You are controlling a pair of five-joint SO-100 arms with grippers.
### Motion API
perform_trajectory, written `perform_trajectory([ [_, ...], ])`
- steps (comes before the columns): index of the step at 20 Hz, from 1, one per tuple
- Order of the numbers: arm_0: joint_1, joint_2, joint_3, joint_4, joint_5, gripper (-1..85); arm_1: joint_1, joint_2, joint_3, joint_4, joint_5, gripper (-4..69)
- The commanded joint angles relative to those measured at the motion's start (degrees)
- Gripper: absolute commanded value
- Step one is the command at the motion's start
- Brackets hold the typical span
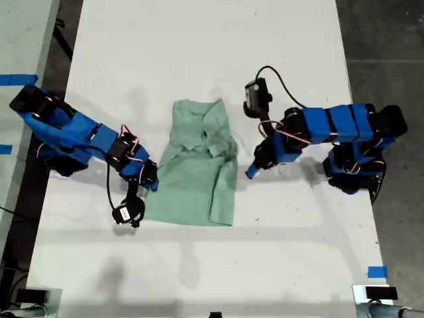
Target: Fold tshirt
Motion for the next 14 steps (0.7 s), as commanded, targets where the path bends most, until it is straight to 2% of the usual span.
perform_trajectory([
  [1, -2.37, 2.29, -6.68, -1.67, 2.99, 0.1, -0.79, 5.10, 0.62, -1.58, 0.97, 23.3],
  [6, -5.36, -10.55, -24.87, -0.97, 11.43, 0.1, -0.70, 6.06, 1.49, -2.46, 1.41, 23.1],
  [11, -6.86, -26.81, -43.33, 3.16, 16.35, 0.1, -0.79, 5.98, 1.76, -3.08, 1.93, 23.1],
  [12, -7.03, -29.36, -46.05, 4.31, 16.96, 3.1, -0.88, 5.98, 1.85, -3.16, 2.02, 23.1],
  [13, -7.03, -30.50, -47.02, 5.19, 17.40, 12.6, -0.97, 5.98, 1.85, -3.16, 2.20, 23.0],
  [14, -7.03, -30.76, -47.11, 6.42, 17.58, 18.1, -1.05, 5.98, 1.85, -3.16, 2.37, 23.0],
])
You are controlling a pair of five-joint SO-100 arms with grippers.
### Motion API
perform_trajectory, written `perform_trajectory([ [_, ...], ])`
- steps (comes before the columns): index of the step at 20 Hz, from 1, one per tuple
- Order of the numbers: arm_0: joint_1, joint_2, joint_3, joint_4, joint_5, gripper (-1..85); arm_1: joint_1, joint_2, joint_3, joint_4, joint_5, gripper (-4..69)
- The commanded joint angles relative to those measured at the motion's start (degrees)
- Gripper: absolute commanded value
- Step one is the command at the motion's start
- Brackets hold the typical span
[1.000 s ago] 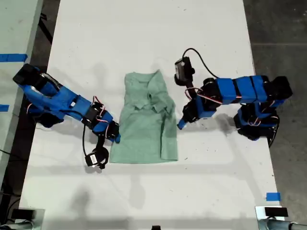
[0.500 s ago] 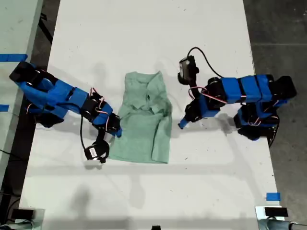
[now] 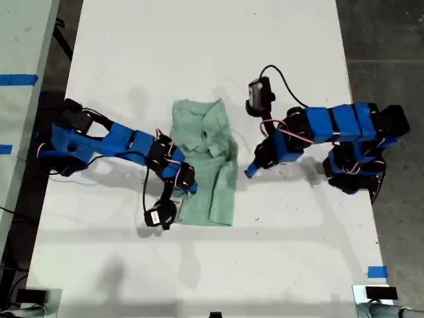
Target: Fold tshirt
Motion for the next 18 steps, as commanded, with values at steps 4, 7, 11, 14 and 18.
perform_trajectory([
  [4, -2.02, 1.32, -5.01, 9.05, 0.44, 25.0, -0.97, 4.04, 0.09, -1.41, 0.62, 22.9],
  [7, -2.55, 6.33, -4.83, 19.34, -0.26, 26.6, -0.97, 4.83, 0.09, -1.05, 0.62, 22.8],
  [11, -1.76, 19.16, -2.90, 27.33, -1.49, 26.7, -0.97, 8.09, -0.09, 0.26, 0.97, 22.8],
  [14, -0.44, 28.30, -1.41, 32.08, -3.25, 25.4, -1.67, 9.40, -3.52, 2.55, 1.49, 22.5],
  [18, 3.78, 36.65, -0.09, 32.08, -8.88, 24.3, -3.60, 6.50, -11.25, 3.52, 1.85, 22.2],
])
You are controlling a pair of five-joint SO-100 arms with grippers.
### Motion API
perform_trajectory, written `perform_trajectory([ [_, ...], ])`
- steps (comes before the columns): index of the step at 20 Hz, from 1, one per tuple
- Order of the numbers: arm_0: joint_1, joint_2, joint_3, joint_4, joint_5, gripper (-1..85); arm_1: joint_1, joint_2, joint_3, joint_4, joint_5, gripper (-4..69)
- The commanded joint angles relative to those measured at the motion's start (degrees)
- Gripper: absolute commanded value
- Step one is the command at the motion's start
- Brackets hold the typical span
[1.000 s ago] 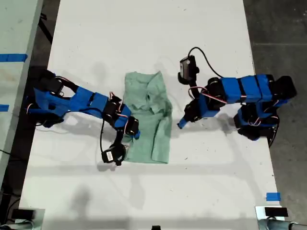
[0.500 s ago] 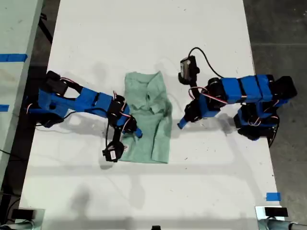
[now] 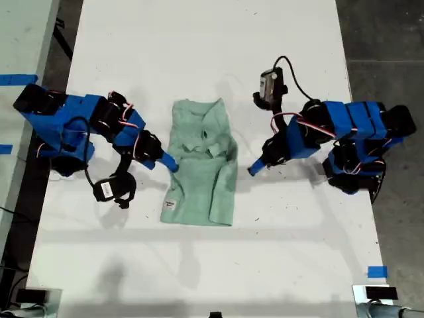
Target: Fold tshirt
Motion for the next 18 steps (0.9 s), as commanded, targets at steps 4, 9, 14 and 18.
perform_trajectory([
  [4, 6.94, 6.59, -0.35, -1.32, -6.77, 23.6, -3.34, -7.21, -13.36, 1.05, 2.90, 26.8],
  [9, 8.26, 5.71, 10.20, -12.30, -7.56, 23.8, -5.27, -18.54, -19.69, 0.00, 5.19, 31.8],
  [14, 9.14, -1.41, 15.73, -20.74, -7.91, 23.7, -6.50, -29.36, -19.86, -4.75, 6.94, 34.0],
  [18, 10.37, -6.33, 17.84, -25.40, -8.44, 23.8, -7.21, -38.14, -23.91, -6.50, 7.12, 34.5],
])
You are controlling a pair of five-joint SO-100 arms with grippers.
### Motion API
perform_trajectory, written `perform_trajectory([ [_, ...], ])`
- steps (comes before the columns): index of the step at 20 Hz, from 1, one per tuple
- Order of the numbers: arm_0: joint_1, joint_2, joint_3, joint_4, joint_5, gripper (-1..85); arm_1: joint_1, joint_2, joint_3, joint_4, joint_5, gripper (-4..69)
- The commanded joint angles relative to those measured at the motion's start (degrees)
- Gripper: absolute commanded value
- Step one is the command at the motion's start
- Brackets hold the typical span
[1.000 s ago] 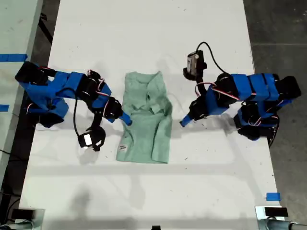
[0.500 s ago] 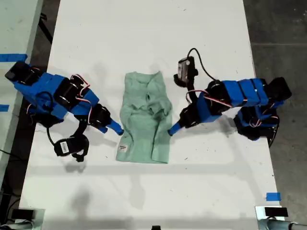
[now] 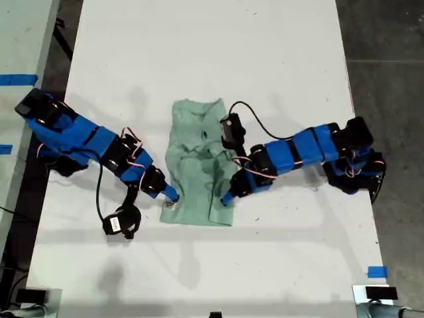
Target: Fold tshirt
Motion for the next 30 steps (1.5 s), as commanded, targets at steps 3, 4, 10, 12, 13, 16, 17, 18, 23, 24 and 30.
perform_trajectory([
  [3, 2.11, -3.08, 0.70, -5.45, -0.97, 23.5, -1.14, -5.01, -8.88, -3.34, 0.70, 34.6],
  [4, 2.46, -3.87, 0.79, -6.24, -1.05, 23.3, -1.14, -5.98, -9.40, -3.69, 0.70, 34.6],
  [10, 4.57, -10.46, 0.88, -11.60, -1.58, 22.2, -0.97, -11.43, -13.27, -4.39, 0.70, 34.5],
  [12, 4.66, -12.83, 1.41, -13.54, -1.58, 22.1, -0.88, -13.45, -13.89, -5.80, 0.70, 34.1],
  [13, 4.66, -14.33, 1.67, -14.68, -1.49, 21.8, -0.97, -14.41, -13.89, -6.68, 0.70, 33.6],
  [16, 4.48, -16.70, 2.64, -17.14, 0.44, 21.0, -1.85, -18.11, -13.97, -9.23, 1.05, 30.5],
  [17, 4.39, -16.61, 2.55, -17.14, 1.49, 21.7, -2.20, -19.25, -14.06, -10.11, 1.23, 29.4],
  [18, 4.39, -16.61, 2.55, -17.05, 1.93, 21.4, -2.64, -20.21, -14.15, -10.99, 1.41, 26.3],
  [23, 4.13, -17.23, -0.79, -15.21, 7.21, 0.0, -3.69, -21.62, -14.24, -13.97, 1.85, -0.6],
  [24, 4.04, -17.23, -1.49, -13.80, 6.86, 0.0, -3.87, -21.62, -14.41, -14.24, 1.67, -0.6],
  [30, 5.36, -17.05, -10.90, -7.91, 6.42, 0.0, -6.94, -16.70, -16.00, -10.99, 1.93, -0.6],
])
